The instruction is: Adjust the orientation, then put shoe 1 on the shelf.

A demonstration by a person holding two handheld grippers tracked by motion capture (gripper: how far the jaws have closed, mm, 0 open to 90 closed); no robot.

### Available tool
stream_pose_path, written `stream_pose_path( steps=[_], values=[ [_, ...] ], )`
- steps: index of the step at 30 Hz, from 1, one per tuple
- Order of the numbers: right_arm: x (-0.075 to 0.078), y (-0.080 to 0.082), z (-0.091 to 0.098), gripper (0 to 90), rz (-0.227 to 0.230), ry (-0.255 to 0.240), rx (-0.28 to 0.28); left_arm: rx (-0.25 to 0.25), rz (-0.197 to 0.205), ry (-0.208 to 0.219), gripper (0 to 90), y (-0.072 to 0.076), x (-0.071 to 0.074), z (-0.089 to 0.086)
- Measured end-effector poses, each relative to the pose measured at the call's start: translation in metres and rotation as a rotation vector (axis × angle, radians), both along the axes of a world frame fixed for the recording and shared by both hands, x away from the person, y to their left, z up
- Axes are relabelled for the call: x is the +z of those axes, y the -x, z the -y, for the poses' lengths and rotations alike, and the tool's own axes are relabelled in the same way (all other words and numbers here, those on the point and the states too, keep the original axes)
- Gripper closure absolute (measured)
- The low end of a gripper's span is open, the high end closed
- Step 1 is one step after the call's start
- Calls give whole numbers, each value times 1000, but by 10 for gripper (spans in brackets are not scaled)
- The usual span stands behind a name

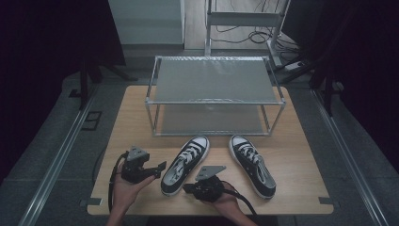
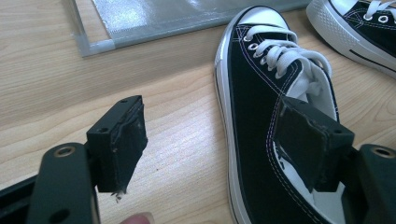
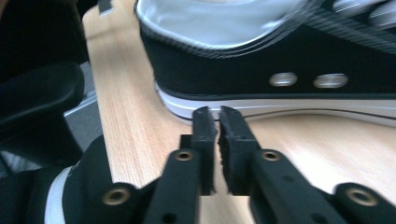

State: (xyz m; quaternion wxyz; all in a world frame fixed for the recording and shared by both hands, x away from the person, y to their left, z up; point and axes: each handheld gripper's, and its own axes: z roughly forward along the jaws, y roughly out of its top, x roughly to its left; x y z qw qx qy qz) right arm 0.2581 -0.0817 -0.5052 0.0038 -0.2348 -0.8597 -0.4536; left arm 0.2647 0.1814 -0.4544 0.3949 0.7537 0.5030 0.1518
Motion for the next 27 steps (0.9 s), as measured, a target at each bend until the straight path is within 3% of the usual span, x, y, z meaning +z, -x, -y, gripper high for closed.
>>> stream_pose_path(
  steps=[5, 7, 8, 14, 18, 21, 27],
  values=[
    [23, 7, 35, 544, 98, -41, -138, -31, -14, 6, 236, -1, 4, 5],
    [26, 7, 40, 518, 108, -50, -154, -46, -19, 2, 215, -1, 5, 7],
    [35, 9, 55, 463, 113, -67, -199, -62, -22, -4, 203, -1, 8, 10],
    [47, 8, 84, 390, 122, -102, -286, -120, -53, -7, 168, -7, 14, 29],
    [58, 6, 105, 369, 151, -126, -346, -150, -75, -37, 151, -14, 16, 45],
    [63, 5, 115, 369, 160, -145, -378, -167, -112, -51, 149, -24, 14, 57],
    [60, 3, 122, 370, 149, -145, -410, -186, -149, -80, 147, -33, 10, 69]
  ],
)
